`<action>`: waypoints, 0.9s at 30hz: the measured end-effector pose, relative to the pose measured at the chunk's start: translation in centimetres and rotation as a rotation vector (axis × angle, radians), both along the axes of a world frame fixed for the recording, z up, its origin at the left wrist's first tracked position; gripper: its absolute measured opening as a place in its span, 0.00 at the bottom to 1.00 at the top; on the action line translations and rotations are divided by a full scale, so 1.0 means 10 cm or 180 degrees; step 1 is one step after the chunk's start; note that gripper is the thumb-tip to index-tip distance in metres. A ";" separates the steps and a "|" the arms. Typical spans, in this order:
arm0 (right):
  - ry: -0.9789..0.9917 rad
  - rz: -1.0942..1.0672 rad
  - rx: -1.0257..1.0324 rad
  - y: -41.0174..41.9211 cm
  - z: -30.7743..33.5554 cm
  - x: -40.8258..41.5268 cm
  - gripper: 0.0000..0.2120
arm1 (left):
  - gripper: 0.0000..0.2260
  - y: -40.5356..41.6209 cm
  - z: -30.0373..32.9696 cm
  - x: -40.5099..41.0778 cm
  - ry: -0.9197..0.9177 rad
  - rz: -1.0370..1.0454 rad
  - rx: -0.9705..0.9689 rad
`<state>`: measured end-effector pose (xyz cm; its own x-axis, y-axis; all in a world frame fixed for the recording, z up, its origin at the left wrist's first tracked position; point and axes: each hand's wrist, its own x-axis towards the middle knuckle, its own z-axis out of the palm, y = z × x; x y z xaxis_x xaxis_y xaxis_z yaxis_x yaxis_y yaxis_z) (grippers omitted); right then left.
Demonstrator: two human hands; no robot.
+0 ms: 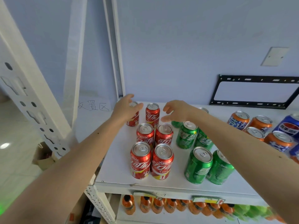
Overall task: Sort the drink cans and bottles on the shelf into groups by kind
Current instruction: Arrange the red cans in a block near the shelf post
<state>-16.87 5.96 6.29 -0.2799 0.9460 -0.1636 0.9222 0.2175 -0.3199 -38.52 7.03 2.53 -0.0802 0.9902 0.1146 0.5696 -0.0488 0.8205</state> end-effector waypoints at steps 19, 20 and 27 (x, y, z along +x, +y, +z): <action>-0.0554 0.0566 0.0018 1.02 -0.35 -0.43 0.35 | 0.30 1.06 -0.33 -0.38 0.1060 -0.0911 -0.0800; -0.0590 0.0636 -0.0009 1.02 -0.33 -0.40 0.35 | 0.30 1.03 -0.33 -0.35 0.1124 -0.0942 -0.0787; -0.0693 0.0914 -0.0006 0.96 -0.29 -0.15 0.37 | 0.30 0.84 -0.35 -0.04 0.1246 -0.1199 -0.0650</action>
<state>-18.40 15.55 3.34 -0.4925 0.8335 -0.2505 0.8702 0.4771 -0.1233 -38.94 15.46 -0.98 0.2918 0.9474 -0.1316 0.8066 -0.1698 0.5663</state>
